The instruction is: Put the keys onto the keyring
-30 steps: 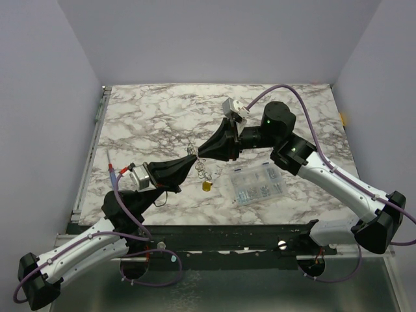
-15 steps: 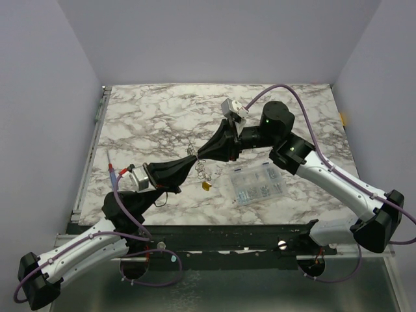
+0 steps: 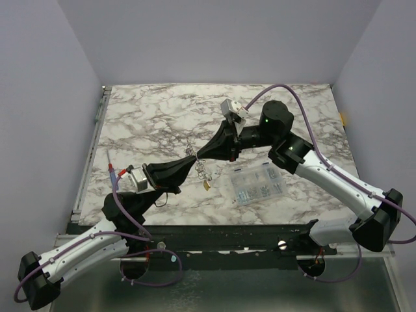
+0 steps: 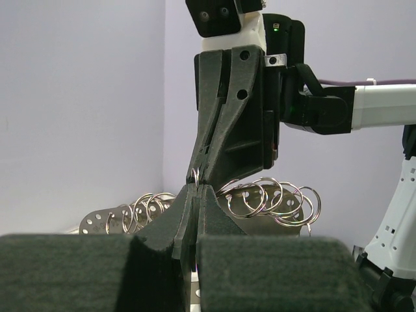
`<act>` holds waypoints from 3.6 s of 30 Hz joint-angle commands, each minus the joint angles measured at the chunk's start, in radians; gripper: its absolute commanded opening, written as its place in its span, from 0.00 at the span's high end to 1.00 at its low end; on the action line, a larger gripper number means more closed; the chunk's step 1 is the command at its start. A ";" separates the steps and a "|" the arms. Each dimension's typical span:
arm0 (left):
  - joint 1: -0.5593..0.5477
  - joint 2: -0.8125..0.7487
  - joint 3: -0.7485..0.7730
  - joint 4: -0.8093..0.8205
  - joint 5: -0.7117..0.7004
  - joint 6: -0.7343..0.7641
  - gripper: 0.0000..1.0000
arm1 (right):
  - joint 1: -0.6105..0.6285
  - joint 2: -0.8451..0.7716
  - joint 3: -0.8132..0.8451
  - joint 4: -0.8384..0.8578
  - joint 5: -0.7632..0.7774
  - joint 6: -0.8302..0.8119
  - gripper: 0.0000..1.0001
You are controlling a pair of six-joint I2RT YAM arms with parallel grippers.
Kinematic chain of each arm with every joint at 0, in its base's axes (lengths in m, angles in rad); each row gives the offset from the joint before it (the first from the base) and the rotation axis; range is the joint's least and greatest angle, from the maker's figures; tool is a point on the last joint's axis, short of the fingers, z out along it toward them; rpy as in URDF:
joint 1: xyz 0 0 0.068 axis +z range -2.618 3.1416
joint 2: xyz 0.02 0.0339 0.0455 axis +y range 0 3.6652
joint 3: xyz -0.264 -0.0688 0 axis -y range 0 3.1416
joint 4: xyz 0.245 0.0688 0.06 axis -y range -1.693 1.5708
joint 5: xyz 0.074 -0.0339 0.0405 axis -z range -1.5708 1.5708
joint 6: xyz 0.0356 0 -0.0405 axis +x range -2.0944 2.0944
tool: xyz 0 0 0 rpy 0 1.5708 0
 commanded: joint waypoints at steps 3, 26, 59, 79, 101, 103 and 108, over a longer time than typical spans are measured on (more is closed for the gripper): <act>-0.003 0.024 -0.009 0.044 -0.001 -0.011 1.00 | 0.001 -0.010 -0.011 0.039 -0.037 -0.013 0.99; -0.003 -0.012 -0.005 -0.141 -0.074 0.018 0.80 | 0.001 -0.054 -0.028 -0.140 0.170 -0.166 0.99; -0.014 0.272 0.199 -1.527 -0.468 -1.089 0.52 | -0.007 0.324 0.041 -0.605 1.122 0.475 0.99; -0.014 0.269 0.140 -1.518 -0.484 -1.239 0.61 | -0.081 0.666 0.525 -1.297 1.331 0.867 0.99; -0.030 0.316 0.131 -1.538 -0.488 -1.224 0.62 | -0.082 0.518 0.359 -1.032 1.188 0.676 0.99; -0.032 0.310 0.122 -1.538 -0.485 -1.235 0.63 | -0.082 0.520 0.360 -1.031 1.184 0.674 1.00; -0.035 0.296 0.097 -1.532 -0.476 -1.256 0.65 | -0.083 0.521 0.360 -1.027 1.179 0.670 0.99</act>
